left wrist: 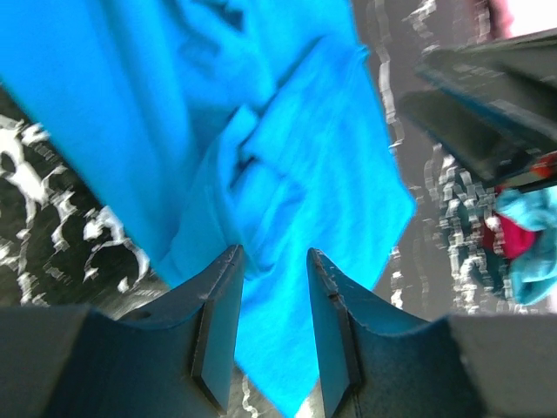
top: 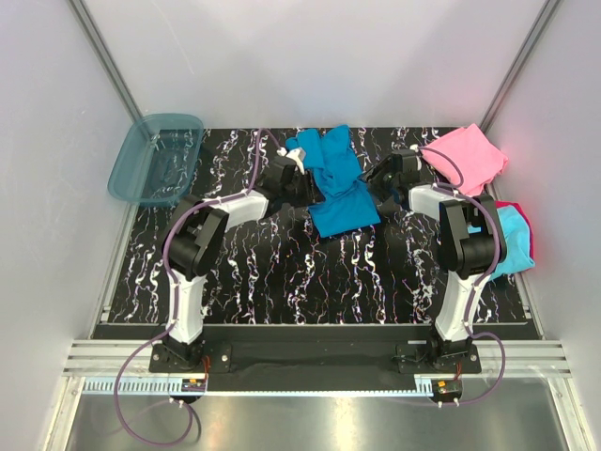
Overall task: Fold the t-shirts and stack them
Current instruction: Fold the tshirt
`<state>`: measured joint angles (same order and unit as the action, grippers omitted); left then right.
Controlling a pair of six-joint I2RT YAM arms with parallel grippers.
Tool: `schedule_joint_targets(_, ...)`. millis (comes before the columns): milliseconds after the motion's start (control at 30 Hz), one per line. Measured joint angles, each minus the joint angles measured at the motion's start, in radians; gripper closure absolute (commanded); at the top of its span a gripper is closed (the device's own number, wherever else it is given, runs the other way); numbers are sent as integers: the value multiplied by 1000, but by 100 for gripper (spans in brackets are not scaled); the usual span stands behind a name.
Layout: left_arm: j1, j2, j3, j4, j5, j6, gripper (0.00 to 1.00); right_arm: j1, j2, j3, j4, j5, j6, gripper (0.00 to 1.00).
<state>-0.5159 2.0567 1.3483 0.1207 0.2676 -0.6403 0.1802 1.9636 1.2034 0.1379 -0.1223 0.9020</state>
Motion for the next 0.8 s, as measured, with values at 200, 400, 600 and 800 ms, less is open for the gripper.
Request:
schedule_joint_targets(200, 2, 0, 11, -129, -69, 59, 58, 0, 0, -14, 8, -2, 1, 41)
schedule_joint_targets(400, 5, 0, 88, -246, -123, 104, 57, 0, 0, -19, 15, -3, 4, 41)
schedule_joint_targets(600, 5, 0, 131, -262, -135, 125, 58, -4, -9, -21, 15, -3, 4, 42)
schedule_joint_targets(800, 5, 7, 131, -285, -140, 130, 59, -12, -25, -26, 16, -3, 4, 42)
